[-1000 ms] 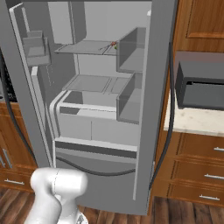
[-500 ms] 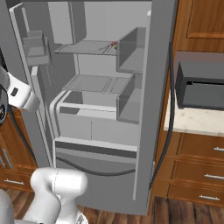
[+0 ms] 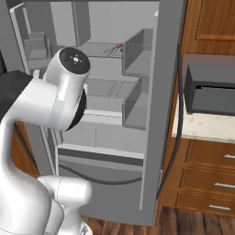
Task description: Take the lemon wedge from the fridge and place it on the plate with fish on the dining counter.
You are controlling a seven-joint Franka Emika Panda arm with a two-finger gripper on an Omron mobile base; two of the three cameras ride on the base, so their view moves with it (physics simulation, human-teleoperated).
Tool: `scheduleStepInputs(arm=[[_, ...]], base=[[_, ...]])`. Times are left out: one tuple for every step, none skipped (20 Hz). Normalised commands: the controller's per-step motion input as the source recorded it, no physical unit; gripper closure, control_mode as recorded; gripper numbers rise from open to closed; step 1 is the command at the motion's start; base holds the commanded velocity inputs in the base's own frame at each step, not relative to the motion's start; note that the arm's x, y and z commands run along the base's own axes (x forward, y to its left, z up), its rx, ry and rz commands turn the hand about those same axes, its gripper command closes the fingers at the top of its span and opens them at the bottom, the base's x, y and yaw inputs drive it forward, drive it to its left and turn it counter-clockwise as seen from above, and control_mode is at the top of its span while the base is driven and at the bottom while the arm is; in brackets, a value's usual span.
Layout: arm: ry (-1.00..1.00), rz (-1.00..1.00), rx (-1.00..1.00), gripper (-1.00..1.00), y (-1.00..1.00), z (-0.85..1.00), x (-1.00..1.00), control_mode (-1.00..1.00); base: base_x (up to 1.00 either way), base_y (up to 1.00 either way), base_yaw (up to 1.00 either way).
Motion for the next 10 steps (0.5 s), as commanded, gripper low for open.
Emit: scheduleStepInputs(arm=[[0.00,0.20,0.00,-1.00,0.00,-0.08,1.00,-1.00],[0.00,0.18,0.00,-1.00,0.00,-0.06,1.00,-1.00],[0.00,0.16,0.00,-1.00,0.00,-0.06,1.00,-1.00],[0.00,0.14,0.00,-1.00,0.00,-0.07,1.00,-1.00],[0.00,0.13,0.00,-1.00,0.01,-0.04,1.00,-1.00],[0.00,0.14,0.00,-1.00,0.00,0.00,1.00,-1.00],[0.01,0.14,0.00,-1.00,0.01,0.00,1.00,-1.00],[0.00,0.13,0.00,-1.00,0.06,-0.04,1.00,-1.00],[0.00,0.12,0.00,-1.00,0.15,-0.12,1.00,-1.00],[0.00,0.09,0.00,-1.00,0.21,-0.17,1.00,-1.00]], base=[[0.00,0.00,0.00],[0.00,0.00,0.00],[0.00,0.00,0.00],[0.00,0.00,0.00],[0.00,0.00,0.00],[0.00,0.00,0.00],[0.00,0.00,0.00],[0.00,0.00,0.00],[0.00,0.00,0.00],[0.00,0.00,0.00]])
